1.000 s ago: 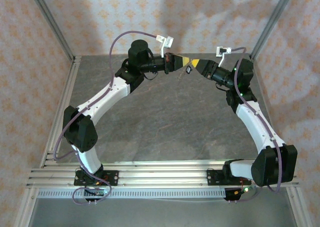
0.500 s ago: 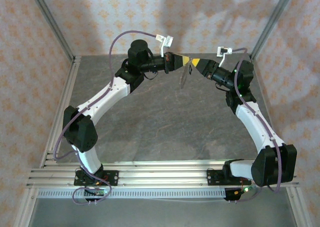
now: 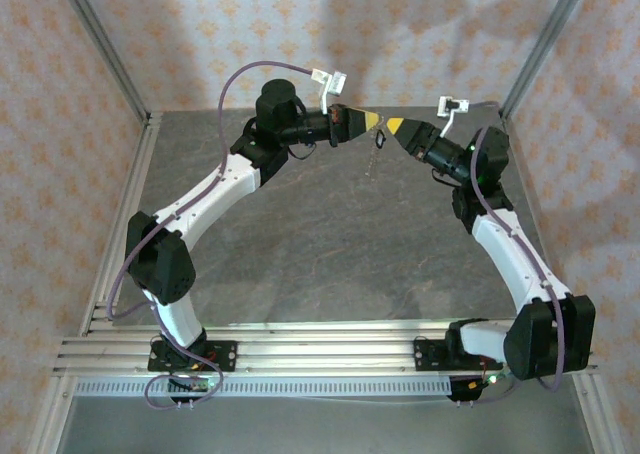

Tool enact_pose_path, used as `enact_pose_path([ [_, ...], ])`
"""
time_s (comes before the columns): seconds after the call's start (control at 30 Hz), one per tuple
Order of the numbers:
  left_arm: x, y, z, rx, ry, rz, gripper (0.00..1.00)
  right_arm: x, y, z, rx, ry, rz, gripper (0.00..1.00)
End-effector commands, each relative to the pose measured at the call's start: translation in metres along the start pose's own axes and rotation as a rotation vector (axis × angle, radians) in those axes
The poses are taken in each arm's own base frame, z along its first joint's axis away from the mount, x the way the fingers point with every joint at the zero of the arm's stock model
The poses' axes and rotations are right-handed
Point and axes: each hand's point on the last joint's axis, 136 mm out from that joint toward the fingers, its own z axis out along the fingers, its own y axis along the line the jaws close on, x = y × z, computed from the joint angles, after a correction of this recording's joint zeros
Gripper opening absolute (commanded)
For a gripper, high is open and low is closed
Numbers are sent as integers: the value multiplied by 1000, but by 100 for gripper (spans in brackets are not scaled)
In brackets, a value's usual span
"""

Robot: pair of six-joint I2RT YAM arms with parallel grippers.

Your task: Put the keys on the keyring

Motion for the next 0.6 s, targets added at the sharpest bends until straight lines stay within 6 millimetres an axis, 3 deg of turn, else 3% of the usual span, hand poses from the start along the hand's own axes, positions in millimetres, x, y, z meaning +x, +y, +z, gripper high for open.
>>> enact_pose_path([
  [0.0, -21, -31, -8, 48, -57, 70, 0, -5, 26, -7, -83, -16, -63, 25],
  [0.57, -23, -32, -7, 52, -62, 69, 0, 12, 22, 4, -135, 56, -28, 24],
])
